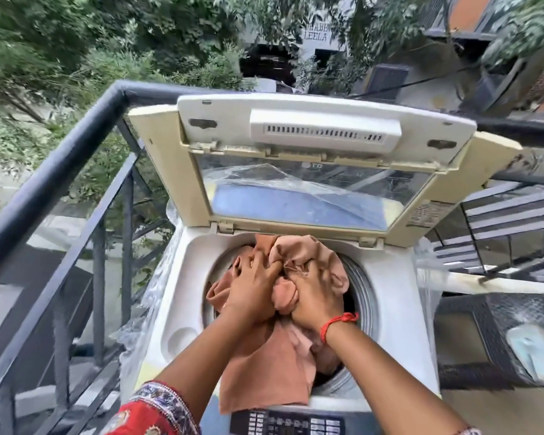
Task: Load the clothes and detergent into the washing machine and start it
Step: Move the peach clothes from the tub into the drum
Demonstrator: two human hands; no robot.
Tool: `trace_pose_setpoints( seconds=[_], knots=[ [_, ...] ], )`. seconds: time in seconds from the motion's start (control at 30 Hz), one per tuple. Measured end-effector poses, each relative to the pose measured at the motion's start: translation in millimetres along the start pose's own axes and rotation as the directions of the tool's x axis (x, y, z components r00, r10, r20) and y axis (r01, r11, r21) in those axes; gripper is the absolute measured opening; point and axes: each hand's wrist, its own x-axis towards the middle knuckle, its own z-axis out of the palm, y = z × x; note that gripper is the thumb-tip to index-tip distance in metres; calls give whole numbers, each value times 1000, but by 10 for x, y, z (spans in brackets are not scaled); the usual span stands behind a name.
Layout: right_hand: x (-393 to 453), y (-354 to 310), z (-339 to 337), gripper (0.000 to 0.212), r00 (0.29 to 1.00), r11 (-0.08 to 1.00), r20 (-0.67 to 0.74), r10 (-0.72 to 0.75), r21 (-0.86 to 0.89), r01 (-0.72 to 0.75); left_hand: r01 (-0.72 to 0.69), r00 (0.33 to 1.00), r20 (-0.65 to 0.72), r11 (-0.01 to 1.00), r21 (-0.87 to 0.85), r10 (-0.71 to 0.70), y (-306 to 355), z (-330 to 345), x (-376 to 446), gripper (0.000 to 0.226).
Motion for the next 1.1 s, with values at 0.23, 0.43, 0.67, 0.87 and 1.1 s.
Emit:
trace_pose_setpoints(
  seconds=[0.23,0.43,0.67,0.87,1.1],
  knots=[
    [101,244,216,58,989,997,140,-49,-53,57,28,991,133,999,30,-32,39,378,32,84],
    [194,511,508,56,957,999,288,-37,-6,41,95,928,347,986,139,-138,114,463,148,89],
    [472,748,515,51,942,999,335,-29,-25,39,141,923,335,977,158,-187,69,458,347,59],
    [700,814,610,36,966,992,256,38,110,-68,221,958,220,964,-148,-186,162,602,478,36],
    [1022,662,535,9,850,-348,482,212,850,-395,430,731,578,-413,-803,-363,421,629,943,38]
  ],
)
